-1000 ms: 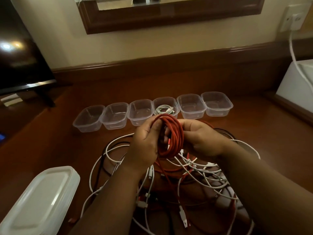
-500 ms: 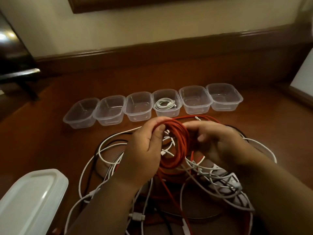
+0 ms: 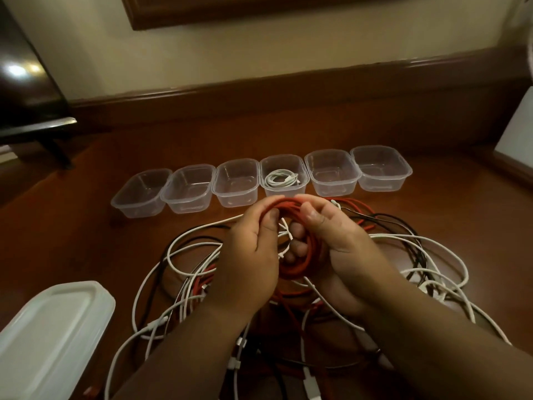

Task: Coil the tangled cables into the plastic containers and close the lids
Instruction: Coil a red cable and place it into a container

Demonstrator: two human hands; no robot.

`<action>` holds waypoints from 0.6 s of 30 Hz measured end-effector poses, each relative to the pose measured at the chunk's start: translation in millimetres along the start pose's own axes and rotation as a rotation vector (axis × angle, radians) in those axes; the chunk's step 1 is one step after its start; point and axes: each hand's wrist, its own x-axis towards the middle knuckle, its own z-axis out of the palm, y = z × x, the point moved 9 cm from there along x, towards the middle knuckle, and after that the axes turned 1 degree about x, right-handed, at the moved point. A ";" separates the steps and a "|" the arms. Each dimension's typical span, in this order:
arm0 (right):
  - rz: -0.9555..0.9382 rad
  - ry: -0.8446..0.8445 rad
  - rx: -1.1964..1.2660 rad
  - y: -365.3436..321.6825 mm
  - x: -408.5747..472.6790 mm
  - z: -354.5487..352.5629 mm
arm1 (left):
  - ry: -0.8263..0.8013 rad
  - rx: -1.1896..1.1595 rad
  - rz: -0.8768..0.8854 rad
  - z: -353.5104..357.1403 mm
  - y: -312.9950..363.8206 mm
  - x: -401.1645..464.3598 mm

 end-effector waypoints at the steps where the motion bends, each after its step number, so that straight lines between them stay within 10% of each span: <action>1: -0.038 0.041 -0.034 -2.0 -0.7 -2.0 | -0.002 -0.006 -0.018 2.3 -1.3 -1.0; 8: -0.273 0.221 -0.233 -26.8 -14.5 -7.1 | 0.000 -0.079 -0.037 11.0 -1.0 -8.5; 18: -0.106 0.244 -0.600 -26.8 -8.5 -9.5 | 0.107 -0.264 -0.147 12.5 -6.2 -15.3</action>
